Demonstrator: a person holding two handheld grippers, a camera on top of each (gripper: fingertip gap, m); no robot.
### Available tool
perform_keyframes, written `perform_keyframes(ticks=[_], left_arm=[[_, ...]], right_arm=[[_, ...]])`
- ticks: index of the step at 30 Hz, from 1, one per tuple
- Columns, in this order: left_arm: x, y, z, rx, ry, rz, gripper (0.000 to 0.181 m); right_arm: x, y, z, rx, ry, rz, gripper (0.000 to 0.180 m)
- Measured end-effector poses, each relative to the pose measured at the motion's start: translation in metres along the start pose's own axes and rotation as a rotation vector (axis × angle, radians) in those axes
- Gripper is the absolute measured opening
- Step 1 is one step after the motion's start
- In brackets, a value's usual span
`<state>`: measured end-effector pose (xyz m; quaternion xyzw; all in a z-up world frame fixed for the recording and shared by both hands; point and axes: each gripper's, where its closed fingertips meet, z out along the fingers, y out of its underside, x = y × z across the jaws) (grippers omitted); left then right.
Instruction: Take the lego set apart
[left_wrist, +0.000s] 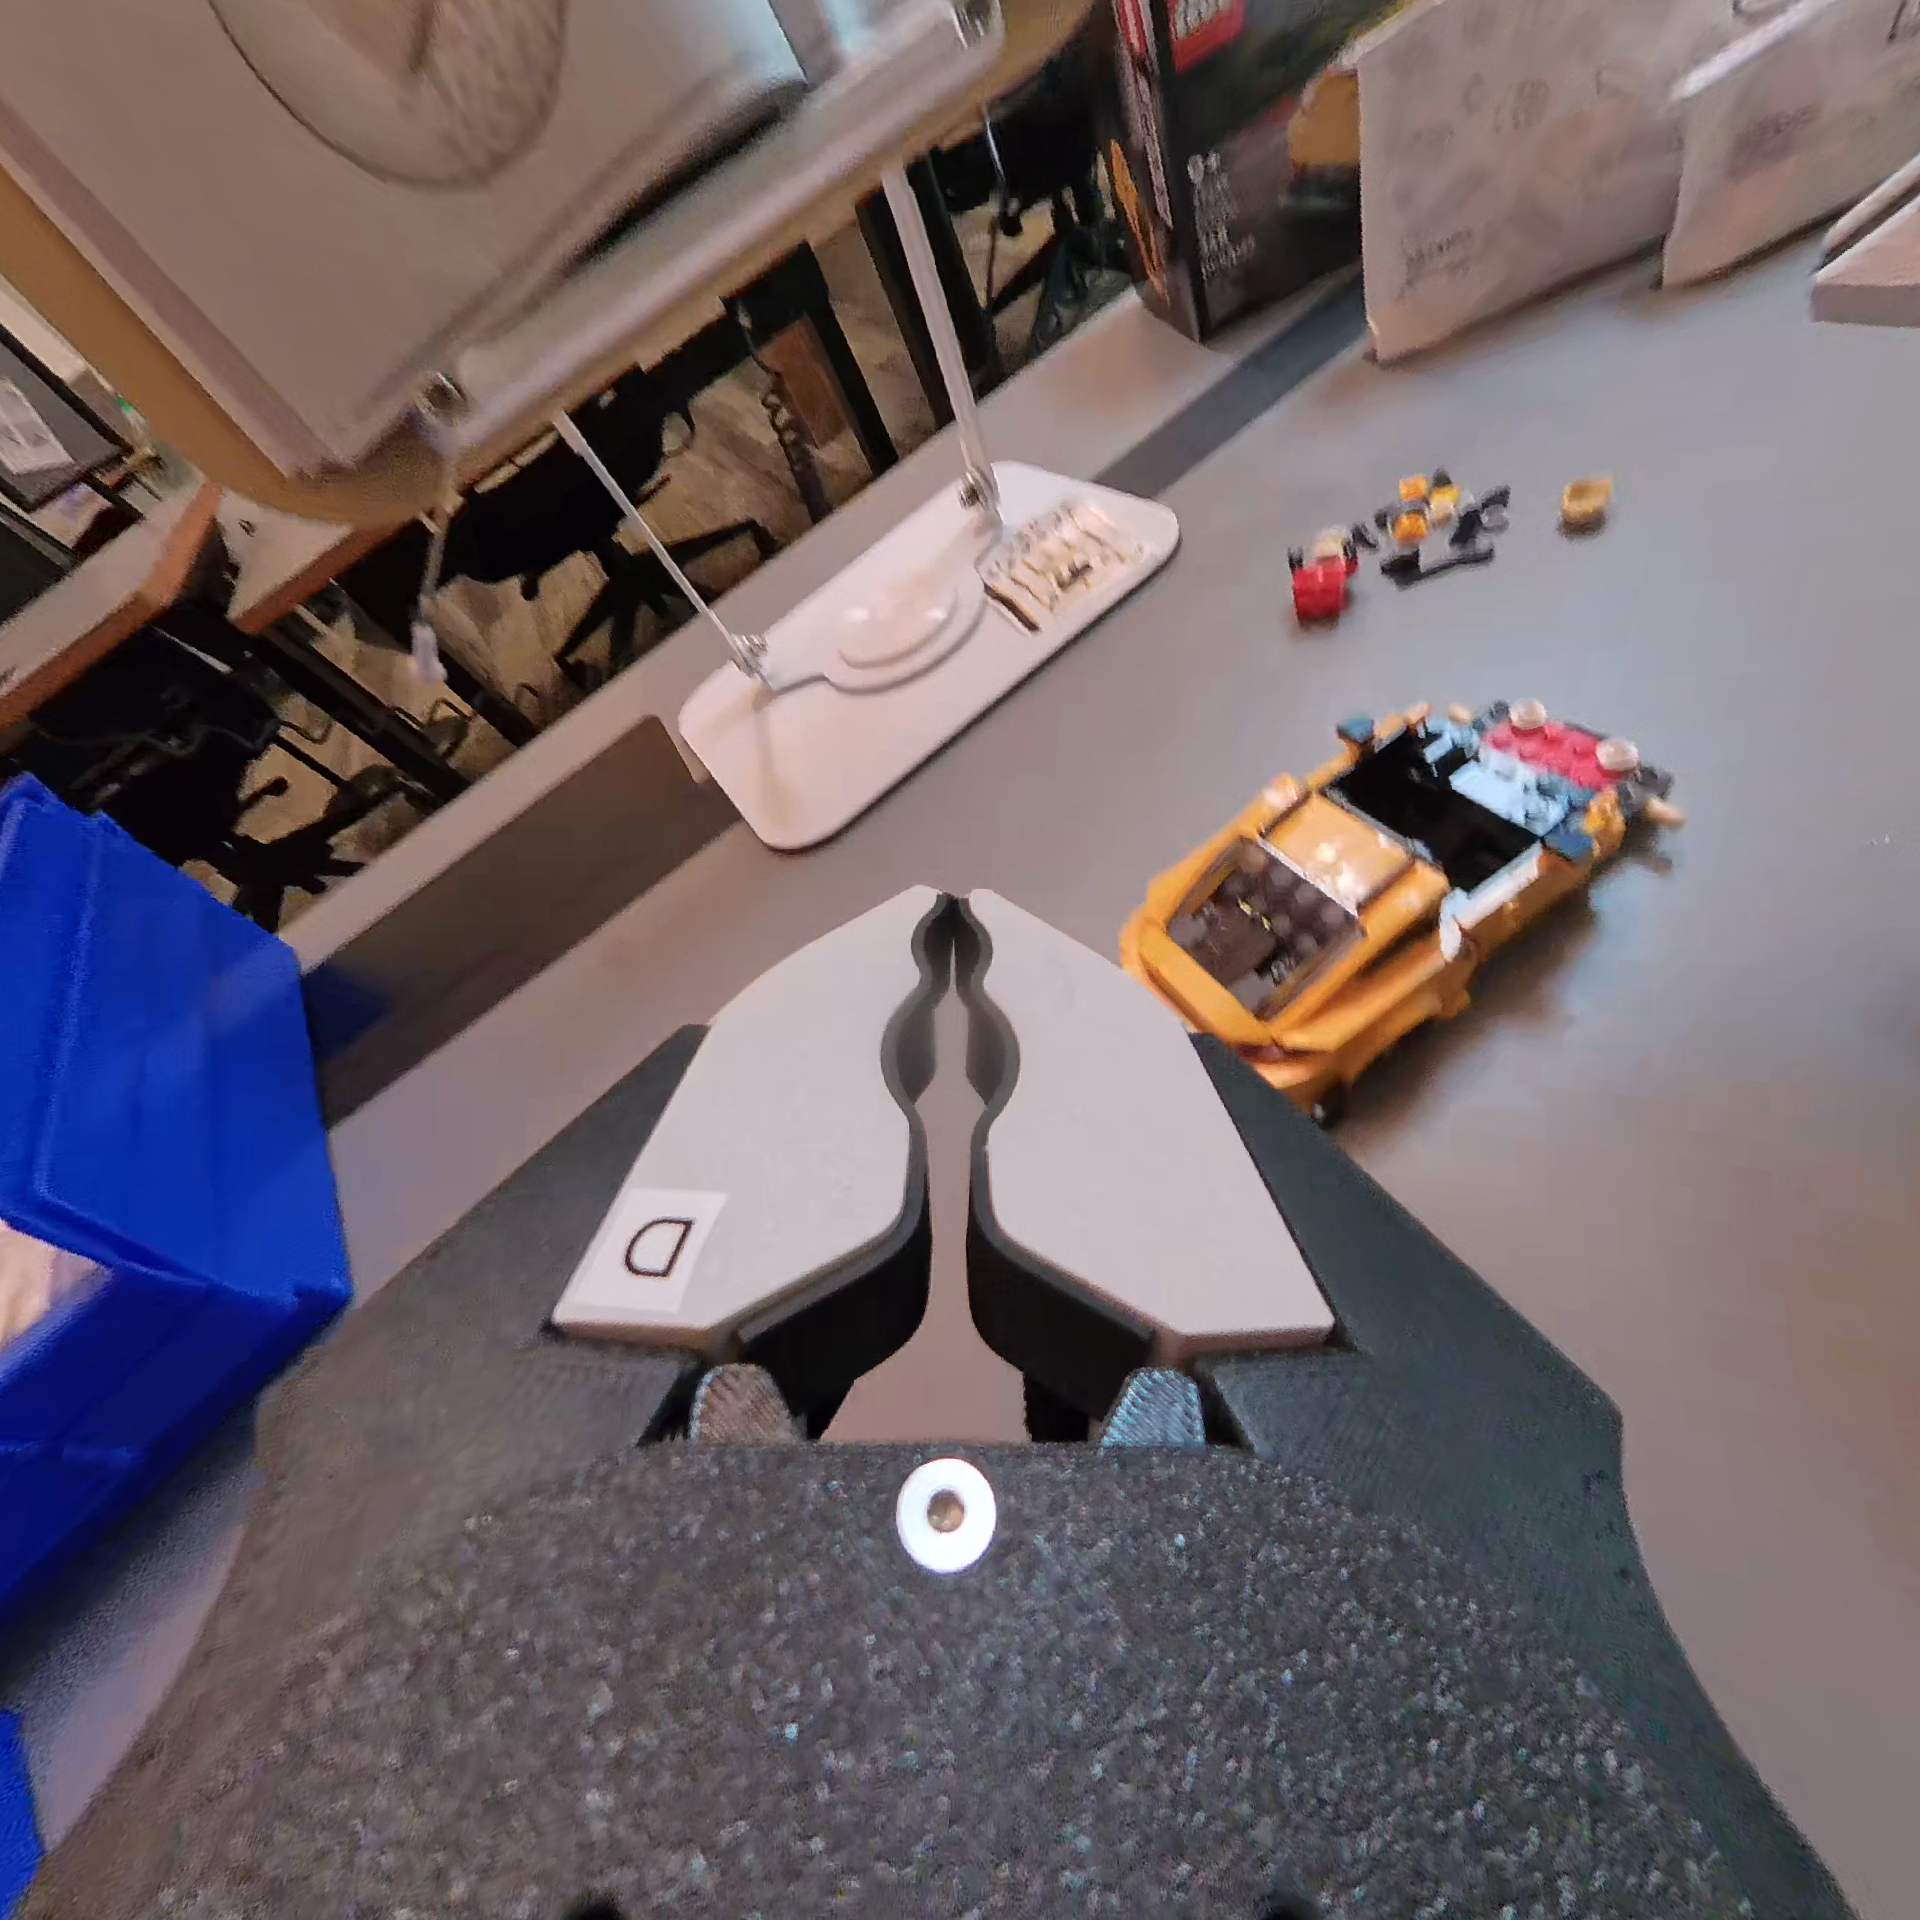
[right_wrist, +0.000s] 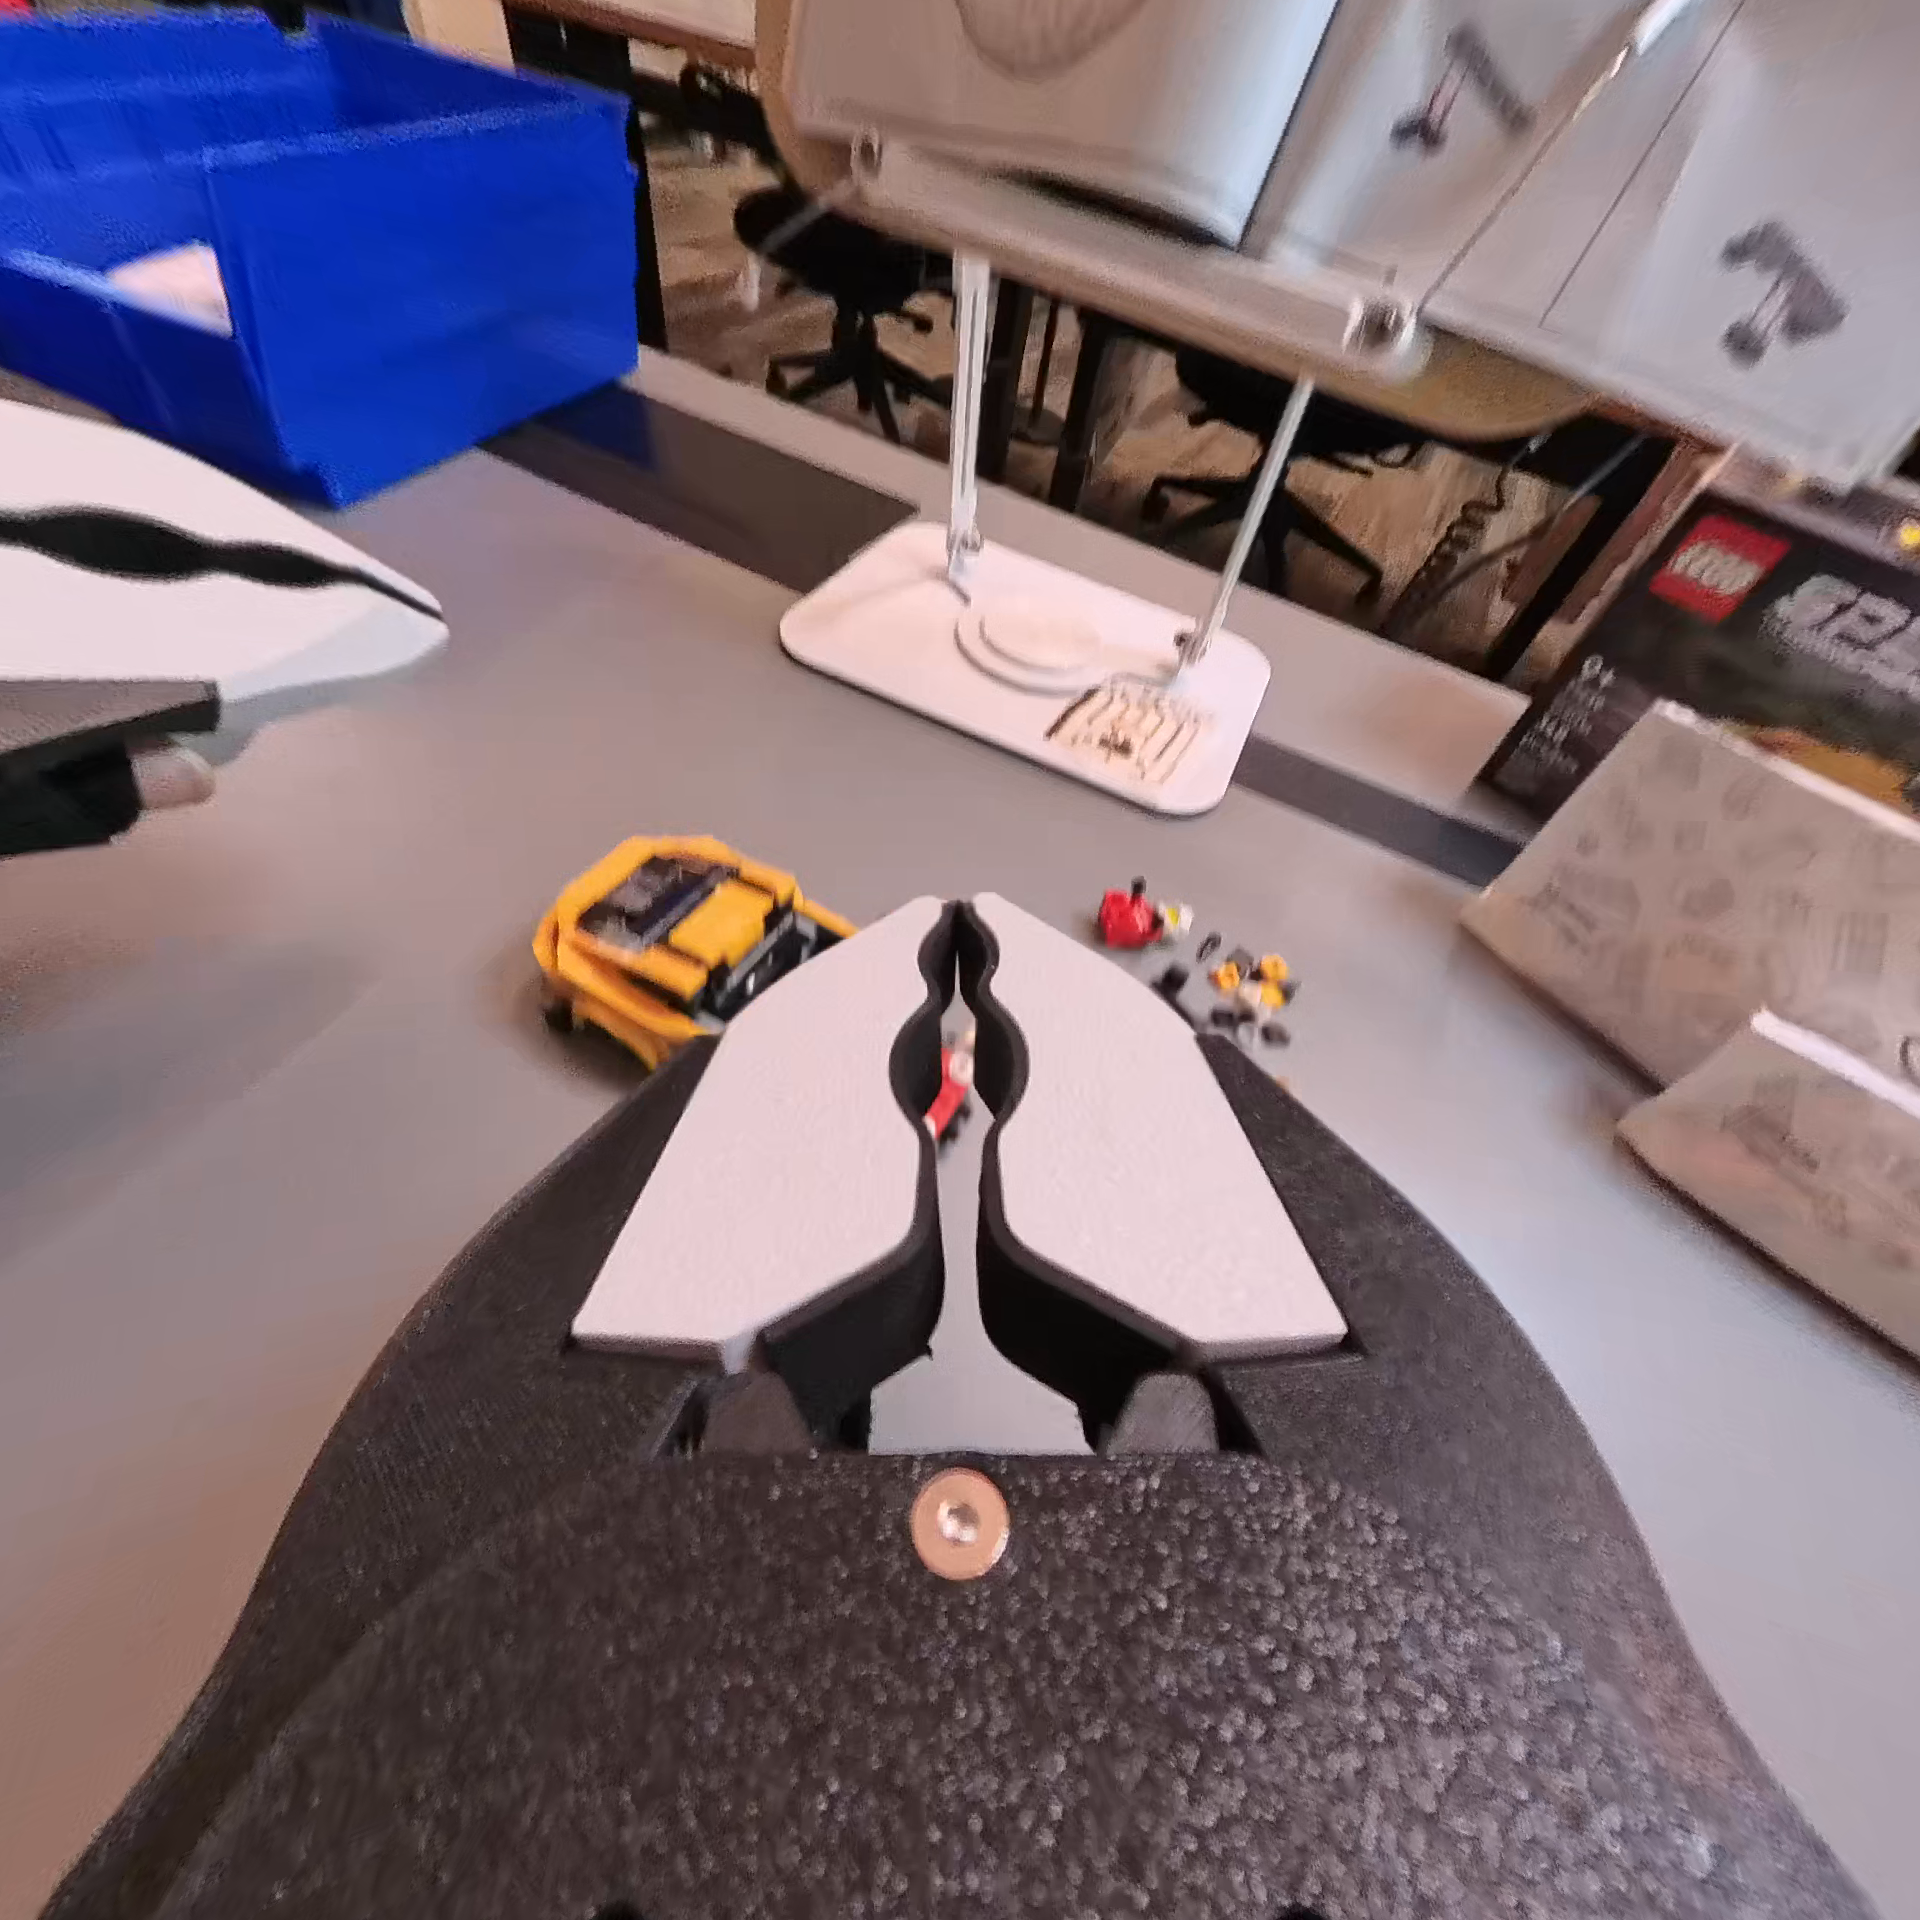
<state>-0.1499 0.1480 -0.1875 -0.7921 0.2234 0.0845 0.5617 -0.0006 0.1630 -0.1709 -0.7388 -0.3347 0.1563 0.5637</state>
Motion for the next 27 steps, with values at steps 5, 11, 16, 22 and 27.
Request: perform_keyframes(ticks=[5,11,16,22,27], left_arm=[[-0.023,-0.052,0.009,0.099,-0.037,-0.039,0.000],[-0.049,-0.111,0.016,0.208,-0.073,-0.099,0.000],[-0.072,-0.145,0.017,0.285,-0.093,-0.173,0.000],[-0.082,-0.126,0.030,0.269,-0.100,-0.205,0.000],[-0.079,-0.121,0.038,0.268,-0.079,-0.218,0.000]], right_arm=[[0.013,-0.060,0.017,0.108,0.028,0.020,0.000],[0.033,-0.118,0.031,0.214,0.063,0.081,0.000],[0.049,-0.145,0.040,0.284,0.109,0.107,0.000],[0.068,-0.137,0.043,0.305,0.152,0.113,0.000],[0.075,-0.131,0.045,0.304,0.161,0.114,0.000]])
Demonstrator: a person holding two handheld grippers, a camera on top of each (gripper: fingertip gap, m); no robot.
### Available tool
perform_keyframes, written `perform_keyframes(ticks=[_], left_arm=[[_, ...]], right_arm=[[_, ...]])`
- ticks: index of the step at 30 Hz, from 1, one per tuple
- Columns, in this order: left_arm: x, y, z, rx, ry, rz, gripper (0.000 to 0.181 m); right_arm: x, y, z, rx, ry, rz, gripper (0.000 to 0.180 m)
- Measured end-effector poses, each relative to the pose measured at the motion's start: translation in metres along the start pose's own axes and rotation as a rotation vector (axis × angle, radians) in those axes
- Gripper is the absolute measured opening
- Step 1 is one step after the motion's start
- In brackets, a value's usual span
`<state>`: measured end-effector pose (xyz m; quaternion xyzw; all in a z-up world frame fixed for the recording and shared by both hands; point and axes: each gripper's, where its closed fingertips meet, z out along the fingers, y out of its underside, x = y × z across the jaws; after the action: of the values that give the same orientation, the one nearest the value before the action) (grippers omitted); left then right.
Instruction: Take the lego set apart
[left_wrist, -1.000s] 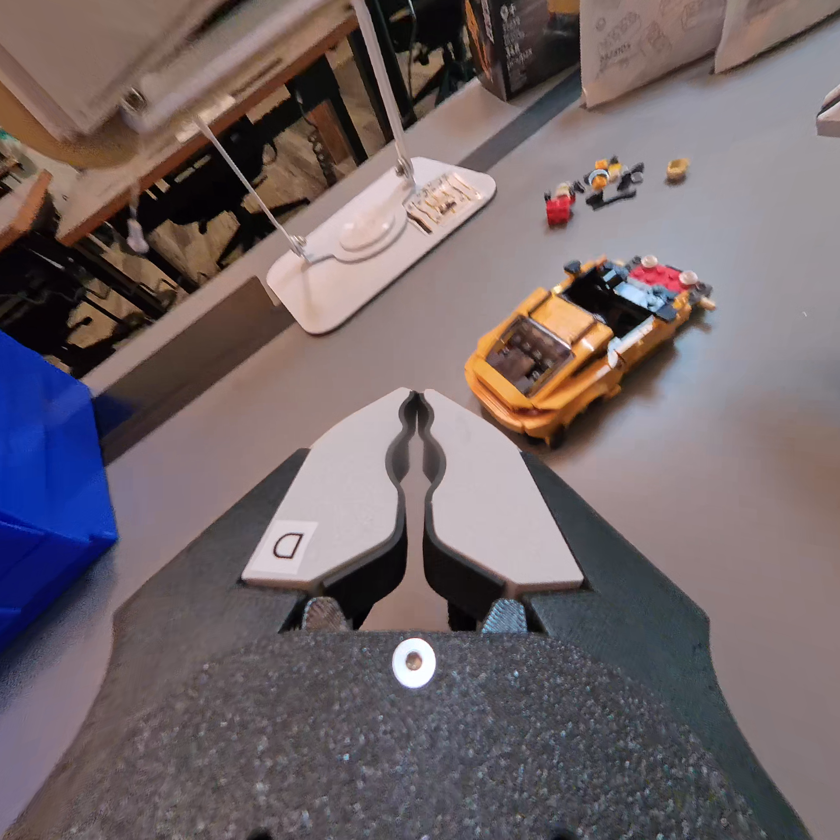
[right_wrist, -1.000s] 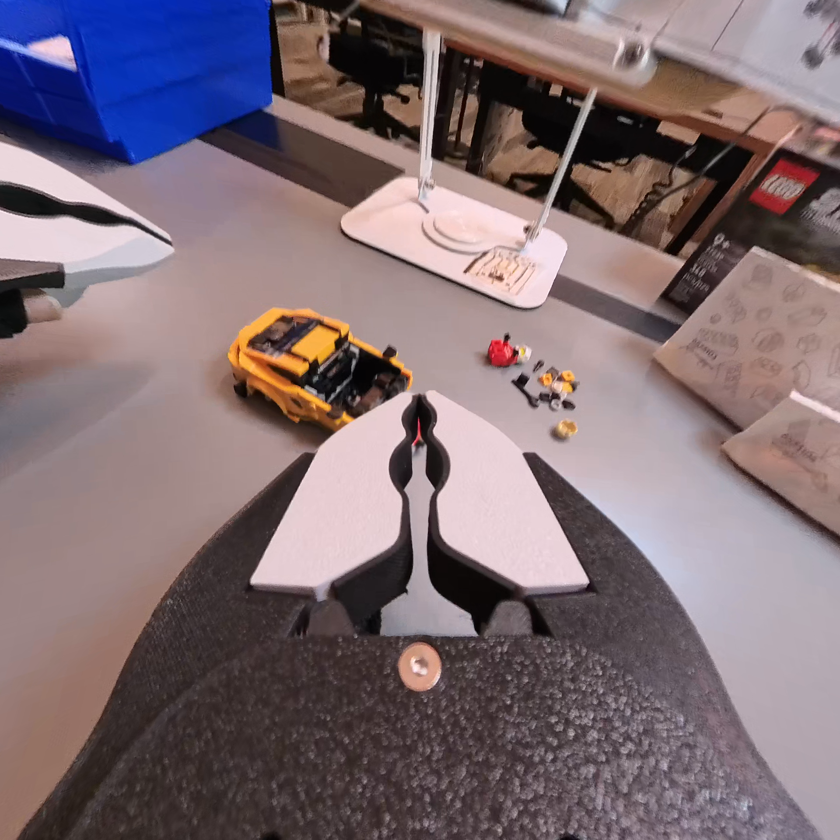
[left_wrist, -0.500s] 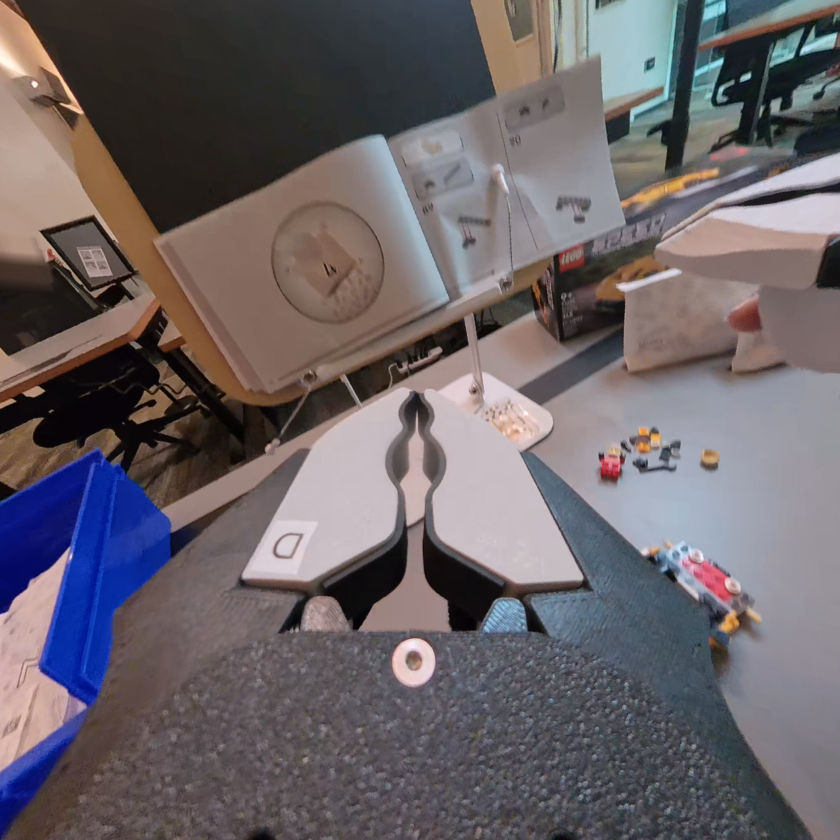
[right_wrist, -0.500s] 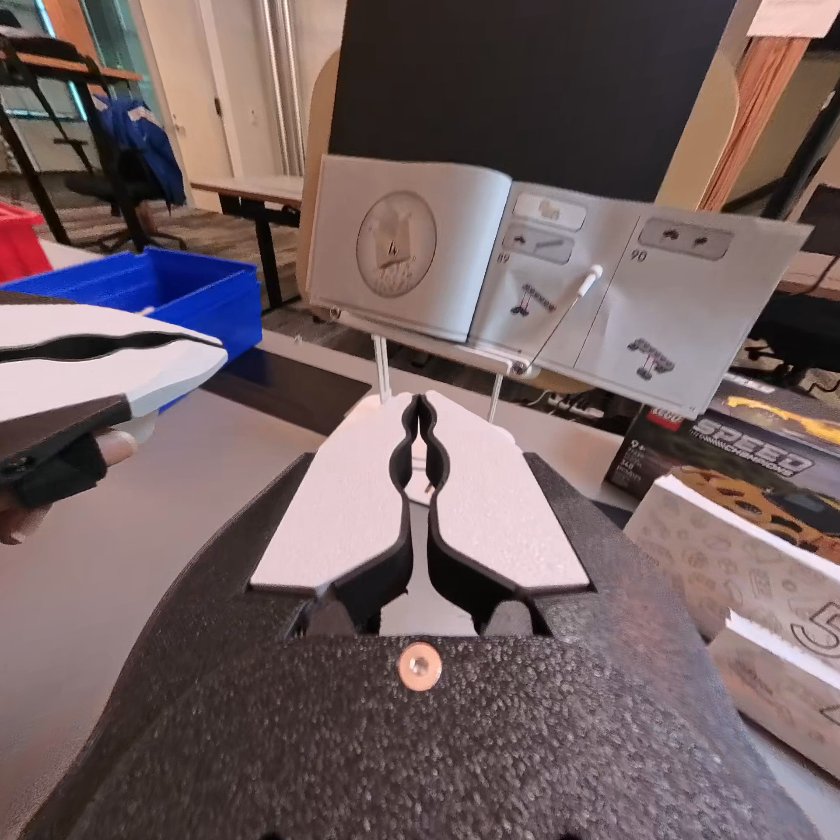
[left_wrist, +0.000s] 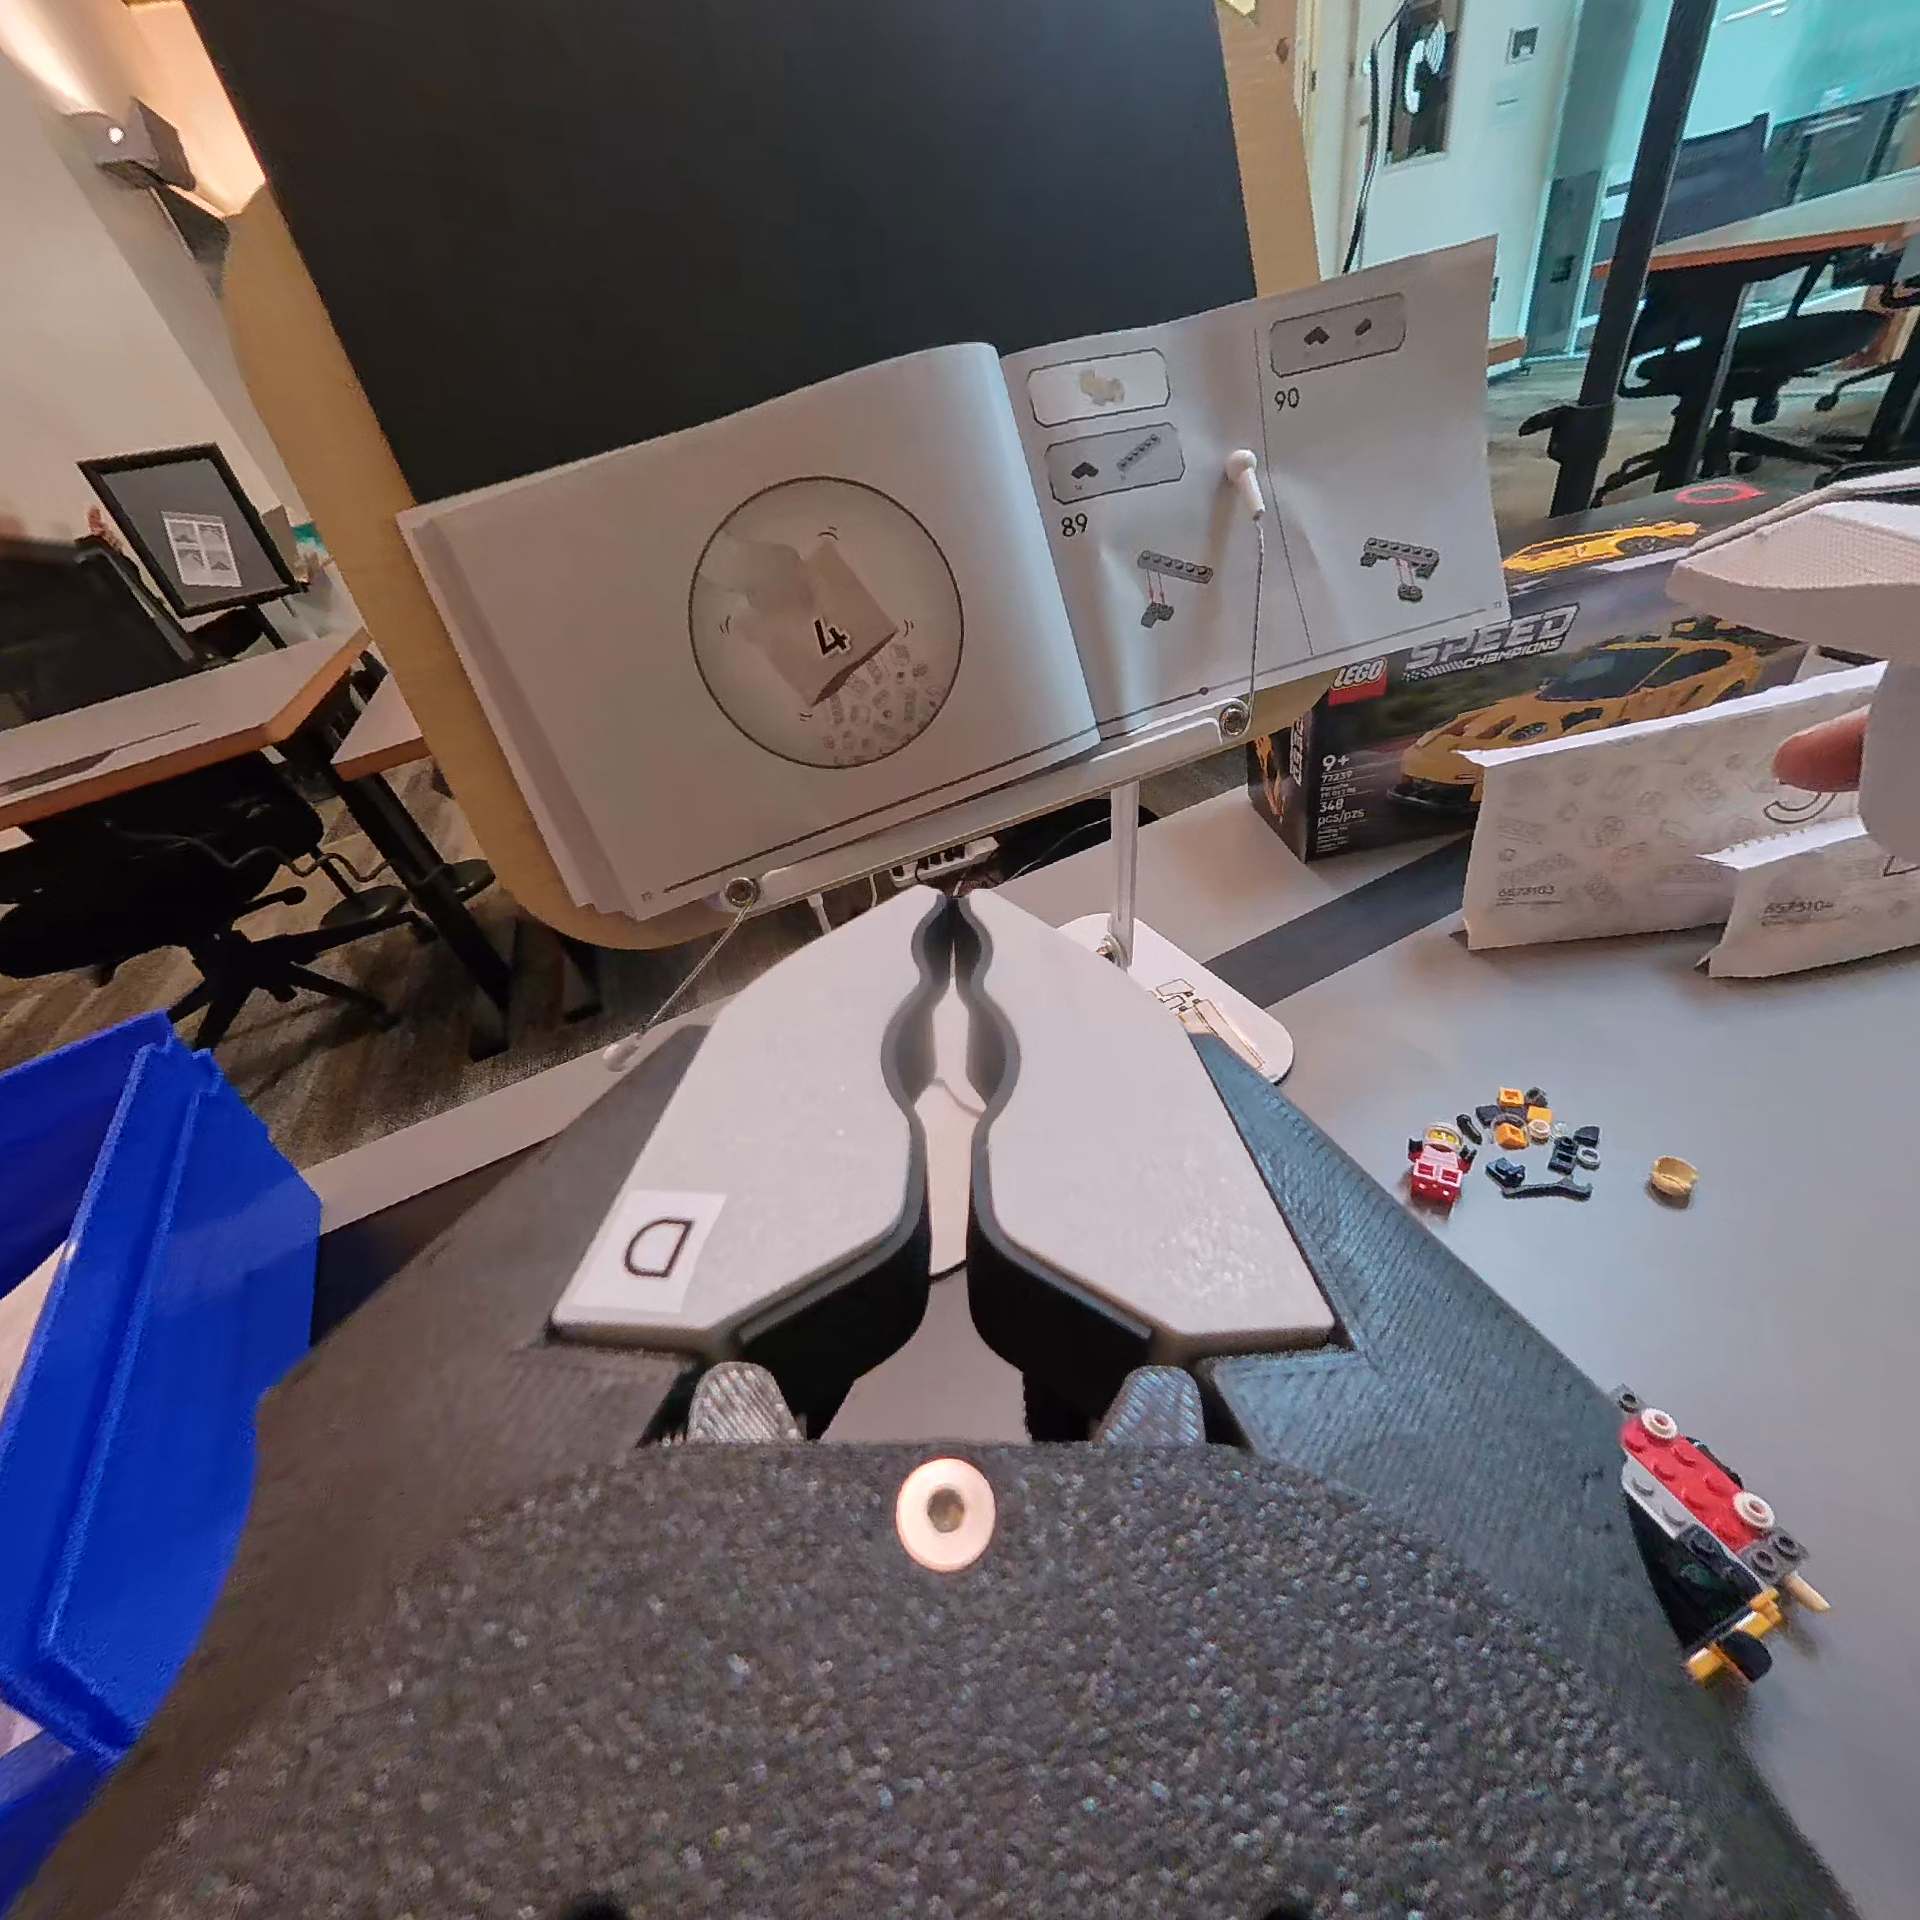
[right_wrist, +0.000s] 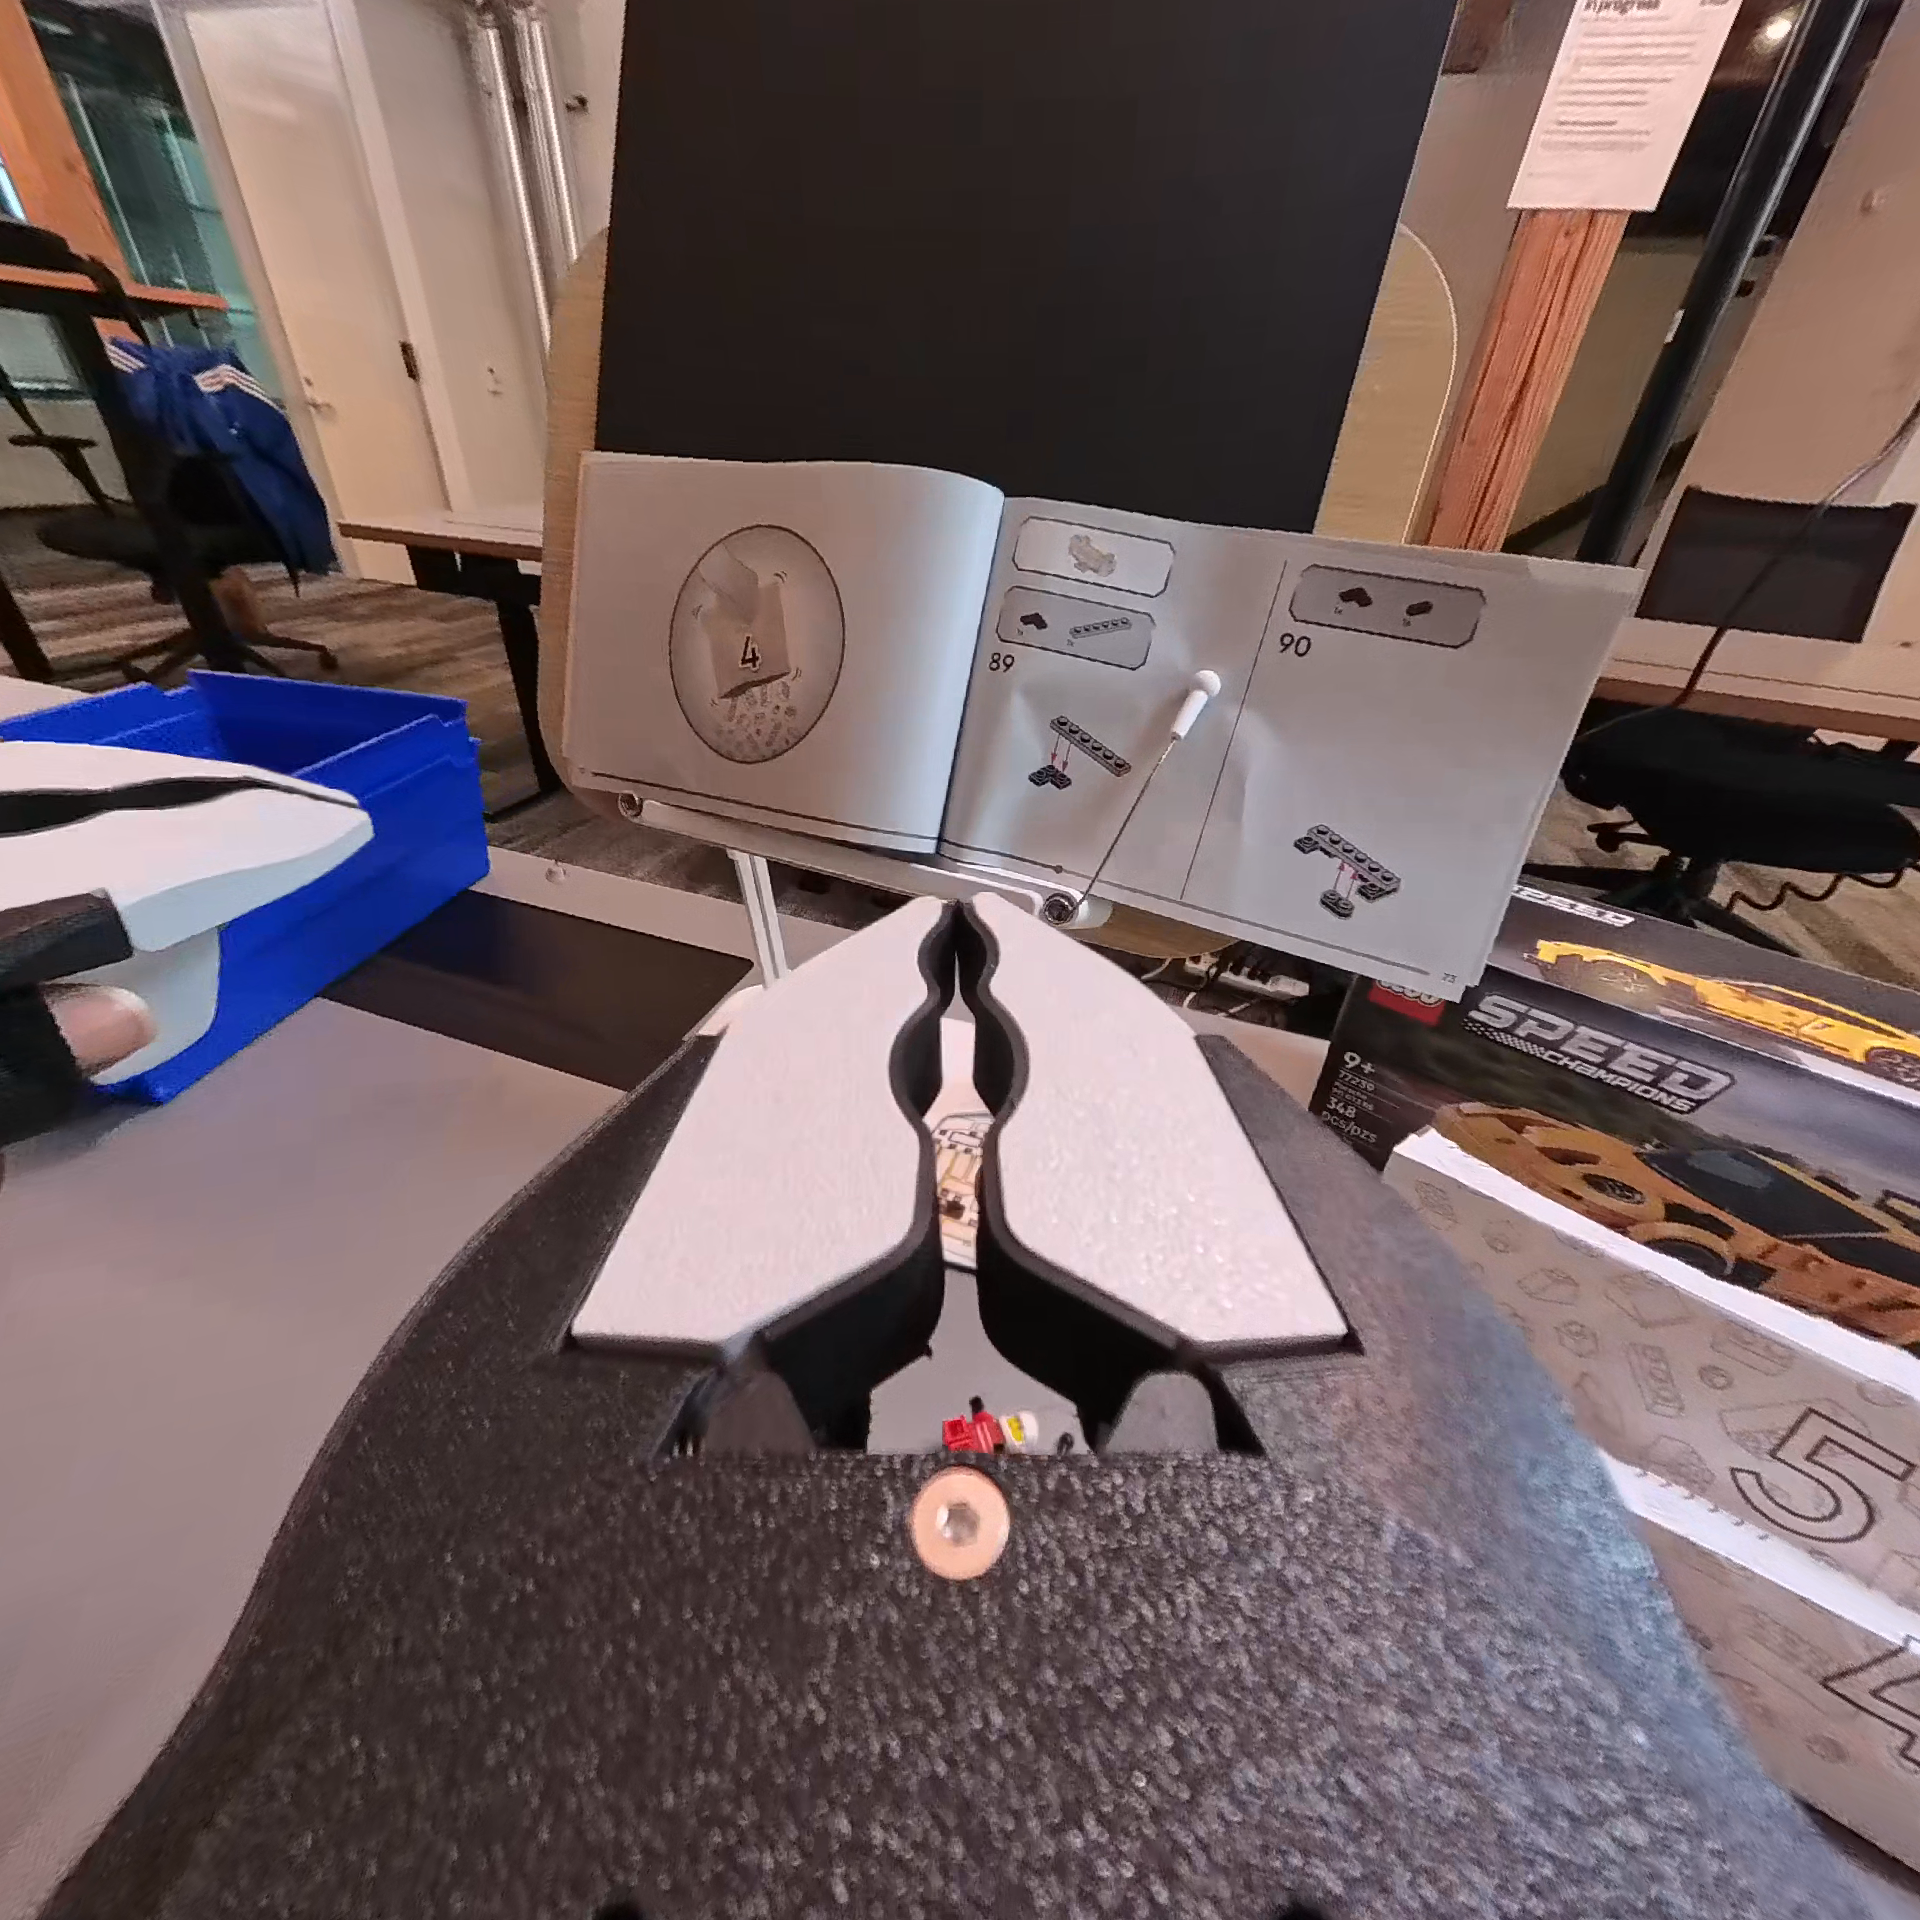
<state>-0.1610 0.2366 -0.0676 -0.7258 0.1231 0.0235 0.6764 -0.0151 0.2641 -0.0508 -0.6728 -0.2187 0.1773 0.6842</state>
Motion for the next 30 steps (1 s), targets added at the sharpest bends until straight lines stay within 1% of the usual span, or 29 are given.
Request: perform_keyframes(ticks=[13,17,21,27,28,29,30], left_arm=[[0.018,0.002,0.003,0.033,0.031,0.019,0.000],[0.015,0.000,-0.001,0.040,0.008,0.057,0.000],[0.006,0.001,-0.005,0.038,0.001,0.035,0.000],[-0.011,0.000,-0.012,0.040,-0.027,0.019,0.000],[-0.012,-0.001,-0.012,0.042,-0.028,0.017,0.000],[-0.013,-0.001,-0.013,0.043,-0.029,0.015,0.000],[-0.014,0.000,-0.012,0.041,-0.028,0.013,0.000]], right_arm=[[-0.005,0.017,0.003,-0.008,0.015,-0.105,0.000],[-0.006,0.026,0.008,-0.011,0.021,-0.116,0.000],[-0.005,0.034,0.011,-0.018,0.025,-0.141,0.000],[0.014,0.040,0.020,-0.046,0.041,-0.110,0.000],[0.016,0.038,0.024,-0.047,0.026,-0.101,0.016],[0.018,0.036,0.029,-0.051,0.009,-0.087,0.021],[0.022,0.035,0.036,-0.060,0.006,-0.068,0.022]])
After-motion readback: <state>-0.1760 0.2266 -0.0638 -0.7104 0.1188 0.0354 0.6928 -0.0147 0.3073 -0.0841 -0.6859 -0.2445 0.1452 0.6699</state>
